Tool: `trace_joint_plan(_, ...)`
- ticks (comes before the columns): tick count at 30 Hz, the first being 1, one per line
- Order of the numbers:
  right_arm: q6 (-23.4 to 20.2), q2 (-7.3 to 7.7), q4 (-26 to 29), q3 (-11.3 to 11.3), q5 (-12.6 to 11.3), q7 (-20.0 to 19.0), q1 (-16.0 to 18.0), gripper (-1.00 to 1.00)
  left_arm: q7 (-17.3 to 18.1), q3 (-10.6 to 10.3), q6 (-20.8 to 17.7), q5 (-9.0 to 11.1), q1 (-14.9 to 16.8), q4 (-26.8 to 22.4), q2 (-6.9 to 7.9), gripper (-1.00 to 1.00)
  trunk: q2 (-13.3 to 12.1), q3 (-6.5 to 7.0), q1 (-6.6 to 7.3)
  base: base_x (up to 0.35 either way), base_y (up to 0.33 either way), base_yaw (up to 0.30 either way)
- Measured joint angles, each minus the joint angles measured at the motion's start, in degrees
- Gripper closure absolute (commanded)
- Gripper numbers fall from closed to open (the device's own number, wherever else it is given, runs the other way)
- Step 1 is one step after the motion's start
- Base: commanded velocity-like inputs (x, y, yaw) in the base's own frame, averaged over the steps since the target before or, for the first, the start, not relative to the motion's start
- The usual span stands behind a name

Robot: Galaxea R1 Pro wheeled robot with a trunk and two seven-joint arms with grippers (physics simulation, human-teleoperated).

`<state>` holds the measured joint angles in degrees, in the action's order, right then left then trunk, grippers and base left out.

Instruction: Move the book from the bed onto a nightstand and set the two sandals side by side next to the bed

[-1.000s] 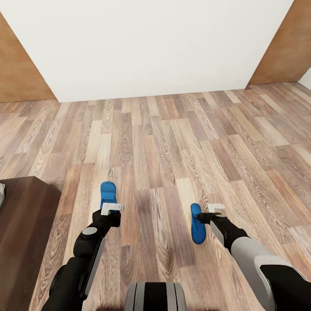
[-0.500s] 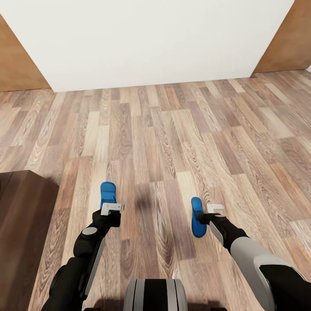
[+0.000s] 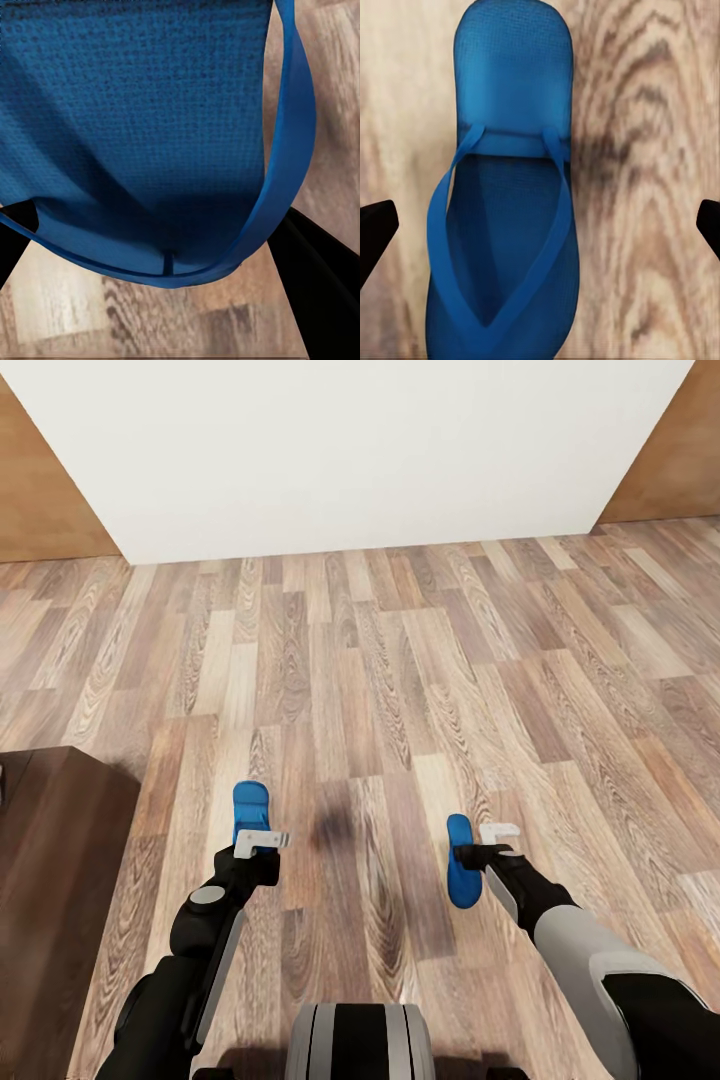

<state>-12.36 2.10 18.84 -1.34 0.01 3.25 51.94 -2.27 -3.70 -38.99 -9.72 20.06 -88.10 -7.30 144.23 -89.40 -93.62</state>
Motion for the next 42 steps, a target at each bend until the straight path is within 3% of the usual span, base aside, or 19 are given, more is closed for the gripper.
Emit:
trace_joint_plan(20,0.1,0.00,0.0,0.0,0.0,-0.1,0.0,-1.00,0.1,0.0,0.0,0.0,0.0,0.4,0.00,1.00,0.3,-4.43,-0.51,0.000,0.000,0.065)
trace_joint_plan(42,0.1,0.00,0.0,0.1,0.0,-0.1,0.0,-1.00,0.0,-0.3,0.0,-0.1,0.0,0.3,0.00,1.00,0.3,-5.10,-0.59,0.053,0.000,0.001)
